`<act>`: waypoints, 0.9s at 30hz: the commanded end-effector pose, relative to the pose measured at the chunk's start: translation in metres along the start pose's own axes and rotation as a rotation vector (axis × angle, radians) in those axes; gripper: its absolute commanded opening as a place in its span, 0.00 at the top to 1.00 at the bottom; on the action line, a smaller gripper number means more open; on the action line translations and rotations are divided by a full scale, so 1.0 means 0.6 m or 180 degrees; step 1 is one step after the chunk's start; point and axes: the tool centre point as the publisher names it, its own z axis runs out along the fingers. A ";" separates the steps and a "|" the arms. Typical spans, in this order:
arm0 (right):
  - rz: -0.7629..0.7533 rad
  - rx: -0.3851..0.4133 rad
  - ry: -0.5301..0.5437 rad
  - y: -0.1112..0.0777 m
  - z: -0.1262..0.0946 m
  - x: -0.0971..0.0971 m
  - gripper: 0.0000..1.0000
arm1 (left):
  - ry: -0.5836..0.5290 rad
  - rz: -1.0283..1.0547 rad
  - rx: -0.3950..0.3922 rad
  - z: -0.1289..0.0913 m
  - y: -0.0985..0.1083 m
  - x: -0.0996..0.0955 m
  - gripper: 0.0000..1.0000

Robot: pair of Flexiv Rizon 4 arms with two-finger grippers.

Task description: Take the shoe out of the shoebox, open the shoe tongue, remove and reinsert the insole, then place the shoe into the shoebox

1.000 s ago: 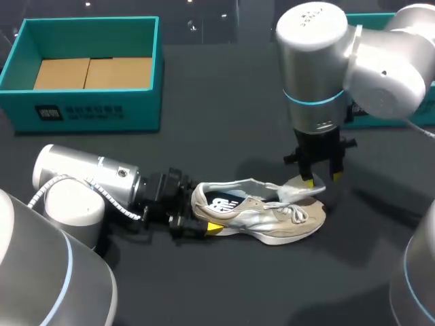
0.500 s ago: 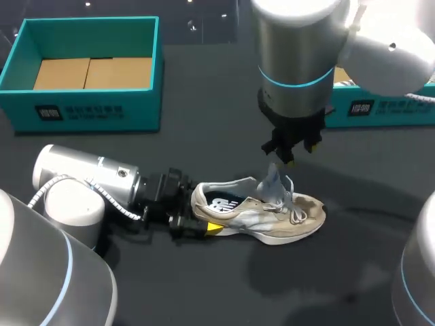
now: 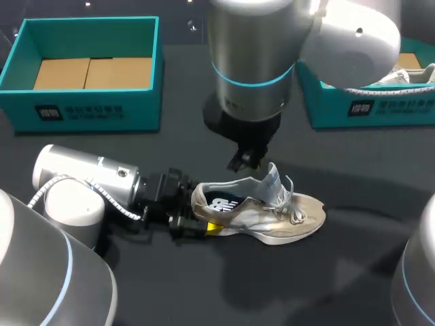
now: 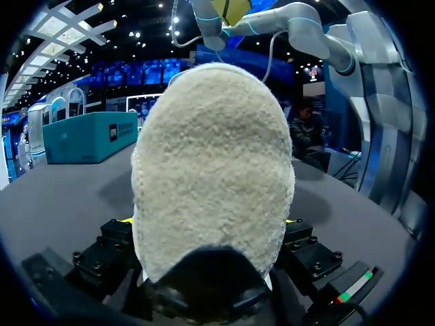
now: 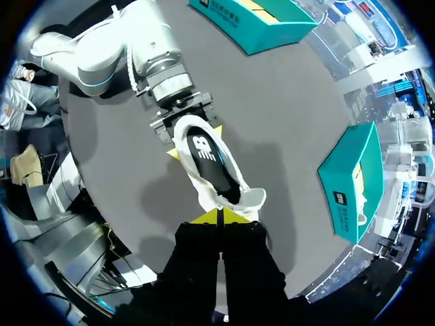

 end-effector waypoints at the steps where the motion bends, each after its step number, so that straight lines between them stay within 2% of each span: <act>1: -0.0780 -0.0178 0.0353 -0.004 0.008 -0.012 1.00 | -0.0001 0.0001 -0.0003 -0.001 0.000 0.001 1.00; 4: -0.0780 -0.0178 0.0353 -0.004 0.008 -0.012 1.00 | -0.0001 0.0001 -0.0003 -0.001 0.000 0.001 1.00; 7: -0.1090 -0.0128 0.0340 0.026 0.039 0.016 1.00 | -0.0001 0.0001 -0.0003 -0.001 0.000 0.001 1.00; 9: -0.1208 -0.0200 0.0312 0.040 0.055 0.028 1.00 | -0.0001 0.0001 -0.0003 -0.001 0.000 0.001 1.00; 11: -0.1225 -0.0029 -0.0010 0.051 0.073 0.034 1.00 | -0.0001 0.0001 -0.0003 -0.001 0.000 0.001 1.00; 24: -0.1225 -0.0029 -0.0010 0.051 0.073 0.034 1.00 | -0.0001 0.0001 -0.0003 -0.001 0.000 0.001 1.00; 27: -0.1310 -0.0106 0.0082 0.070 0.105 0.038 1.00 | -0.0001 0.0001 -0.0003 -0.001 0.000 0.001 1.00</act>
